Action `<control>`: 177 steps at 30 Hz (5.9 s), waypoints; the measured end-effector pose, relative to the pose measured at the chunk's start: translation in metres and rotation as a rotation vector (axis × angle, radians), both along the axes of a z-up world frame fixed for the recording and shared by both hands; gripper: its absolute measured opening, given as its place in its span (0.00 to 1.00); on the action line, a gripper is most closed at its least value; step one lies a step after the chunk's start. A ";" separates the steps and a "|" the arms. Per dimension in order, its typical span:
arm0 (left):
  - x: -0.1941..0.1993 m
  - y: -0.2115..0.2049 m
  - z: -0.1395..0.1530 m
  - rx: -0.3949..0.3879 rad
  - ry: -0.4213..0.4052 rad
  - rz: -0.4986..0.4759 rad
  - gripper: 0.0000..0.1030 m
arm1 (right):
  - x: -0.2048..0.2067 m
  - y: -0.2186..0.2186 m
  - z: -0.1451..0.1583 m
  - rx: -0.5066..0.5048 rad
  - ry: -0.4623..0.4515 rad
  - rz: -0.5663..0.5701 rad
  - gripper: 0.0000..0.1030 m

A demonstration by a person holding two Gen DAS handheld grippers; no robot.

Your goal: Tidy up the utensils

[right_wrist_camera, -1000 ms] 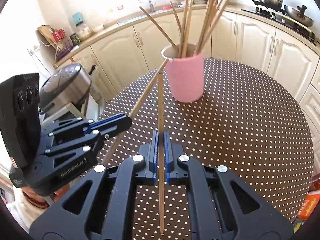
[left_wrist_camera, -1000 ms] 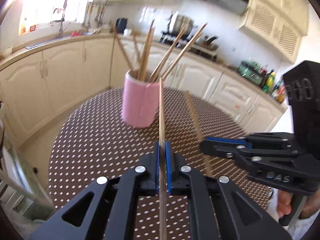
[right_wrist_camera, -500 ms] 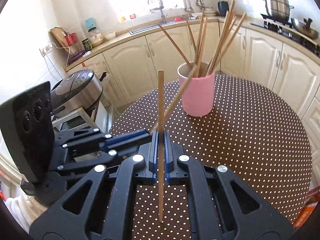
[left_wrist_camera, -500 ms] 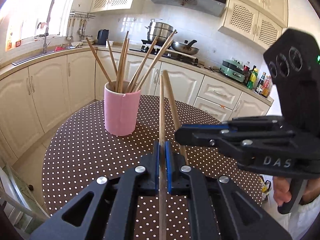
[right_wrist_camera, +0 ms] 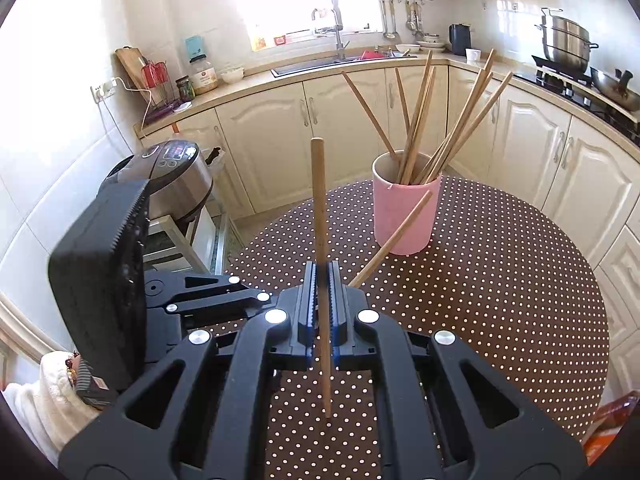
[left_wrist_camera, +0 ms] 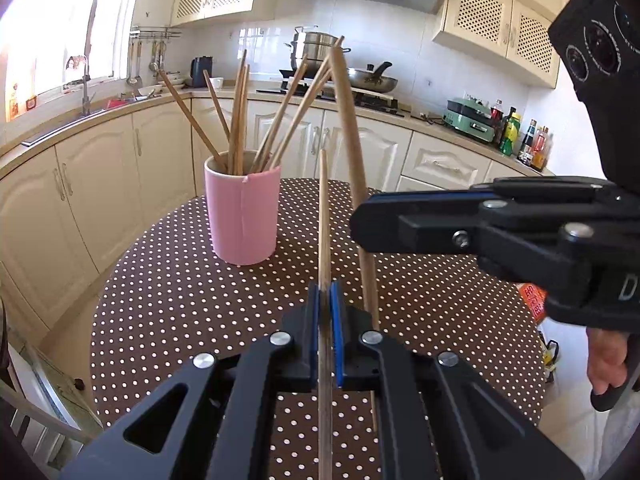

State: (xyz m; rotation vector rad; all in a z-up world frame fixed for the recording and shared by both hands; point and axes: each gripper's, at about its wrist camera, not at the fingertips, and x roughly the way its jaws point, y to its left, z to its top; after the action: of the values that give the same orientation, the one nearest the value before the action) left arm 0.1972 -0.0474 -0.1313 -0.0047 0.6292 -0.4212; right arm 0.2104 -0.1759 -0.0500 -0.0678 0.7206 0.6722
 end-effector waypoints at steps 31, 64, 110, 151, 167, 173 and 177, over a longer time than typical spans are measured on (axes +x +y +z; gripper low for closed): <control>0.099 0.053 0.076 -0.336 -0.464 0.223 0.06 | 0.067 -0.013 0.074 0.132 -0.196 -0.102 0.06; 0.162 0.043 0.068 -0.360 -0.610 0.337 0.06 | 0.126 -0.017 0.069 0.138 -0.202 -0.125 0.06; 0.124 0.044 0.044 -0.216 -0.439 0.265 0.47 | 0.132 -0.013 0.028 0.140 -0.101 -0.180 0.07; -0.057 0.050 0.113 -0.020 -0.325 0.335 0.72 | -0.044 -0.032 0.077 0.201 -0.346 -0.261 0.55; -0.139 0.041 0.124 -0.051 -0.346 0.359 0.75 | -0.133 -0.036 0.069 0.128 -0.503 -0.366 0.80; -0.154 0.037 0.129 -0.037 -0.367 0.359 0.79 | -0.157 -0.038 0.066 0.110 -0.562 -0.407 0.86; -0.161 0.036 0.132 -0.024 -0.383 0.362 0.81 | -0.164 -0.038 0.067 0.086 -0.598 -0.429 0.89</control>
State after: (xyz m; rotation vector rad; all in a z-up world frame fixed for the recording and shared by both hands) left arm 0.0366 -0.0118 0.0004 -0.0586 0.2364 -0.0728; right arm 0.0460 -0.2135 0.0165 -0.0305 0.1167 0.2431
